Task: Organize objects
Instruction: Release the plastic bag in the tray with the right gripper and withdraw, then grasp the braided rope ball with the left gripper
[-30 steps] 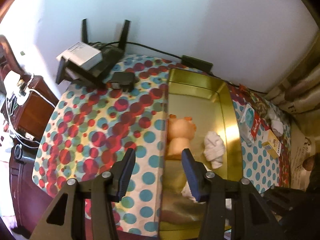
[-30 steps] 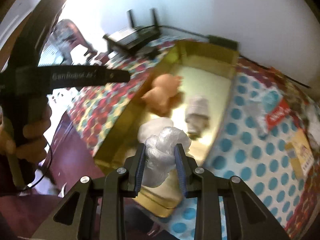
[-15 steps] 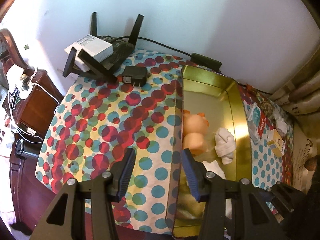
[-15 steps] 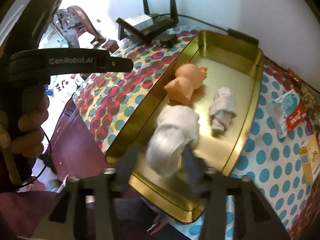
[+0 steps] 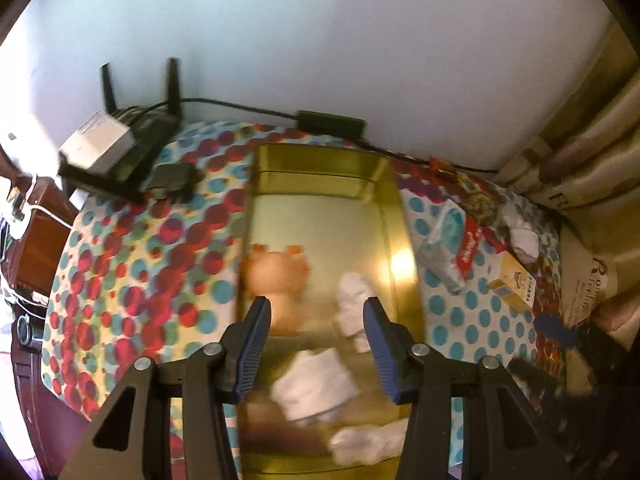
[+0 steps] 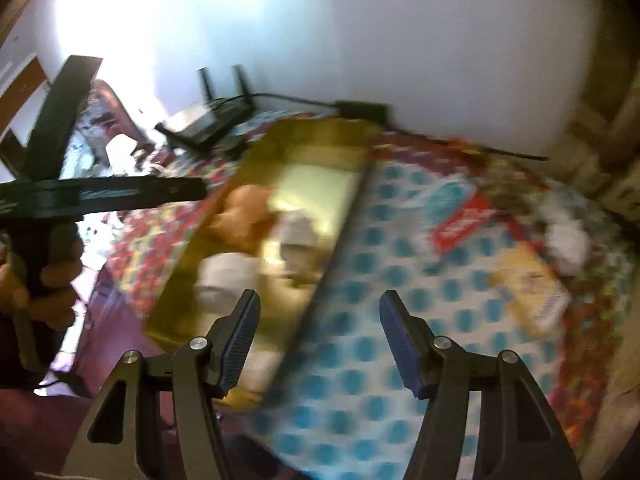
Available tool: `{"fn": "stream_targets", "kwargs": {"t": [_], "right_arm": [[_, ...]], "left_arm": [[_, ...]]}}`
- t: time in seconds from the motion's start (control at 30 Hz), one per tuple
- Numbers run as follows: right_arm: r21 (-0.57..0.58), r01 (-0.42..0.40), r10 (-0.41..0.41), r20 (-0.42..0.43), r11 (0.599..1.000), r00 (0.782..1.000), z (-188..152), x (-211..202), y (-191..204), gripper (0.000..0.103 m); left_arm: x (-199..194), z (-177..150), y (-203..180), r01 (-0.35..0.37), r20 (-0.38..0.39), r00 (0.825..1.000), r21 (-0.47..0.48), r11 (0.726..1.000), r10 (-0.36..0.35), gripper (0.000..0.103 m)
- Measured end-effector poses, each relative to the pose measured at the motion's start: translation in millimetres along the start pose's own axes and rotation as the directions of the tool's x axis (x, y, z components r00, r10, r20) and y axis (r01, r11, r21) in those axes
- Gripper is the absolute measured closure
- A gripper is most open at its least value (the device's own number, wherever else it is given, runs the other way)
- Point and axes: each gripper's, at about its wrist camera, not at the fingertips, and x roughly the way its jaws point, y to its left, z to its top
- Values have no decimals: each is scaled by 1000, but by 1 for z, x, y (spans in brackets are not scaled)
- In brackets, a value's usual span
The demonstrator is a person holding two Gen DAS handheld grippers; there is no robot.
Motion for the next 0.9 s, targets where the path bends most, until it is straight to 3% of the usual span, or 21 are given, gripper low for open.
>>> {"fn": "stream_targets", "kwargs": {"t": [0.17,0.3,0.53,0.63,0.9], "right_arm": [[48,93,-94,8,994,996,1,-10,-77,43],[109,101,-102,2,989,995,2,-9,-127,43],[138,58,-60,10,989,998,-5,-3,-161,43],[166,33,-35,12,986,999,-9,-5,-172,43],[232,-11,3,37,973,999,-20,-16,-197,43]], "left_arm": [[12,13,-48,-6,-1,1000,22,1000,6,54],[31,28,-89,3,-24,1000,43,999,-2,54],[72,51,-177,54,-45,998,208,977,-46,54],[93,64,-201,81,-63,996,233,969,-68,54],[142,80,-235,33,-104,995,289,957,-3,53]]}}
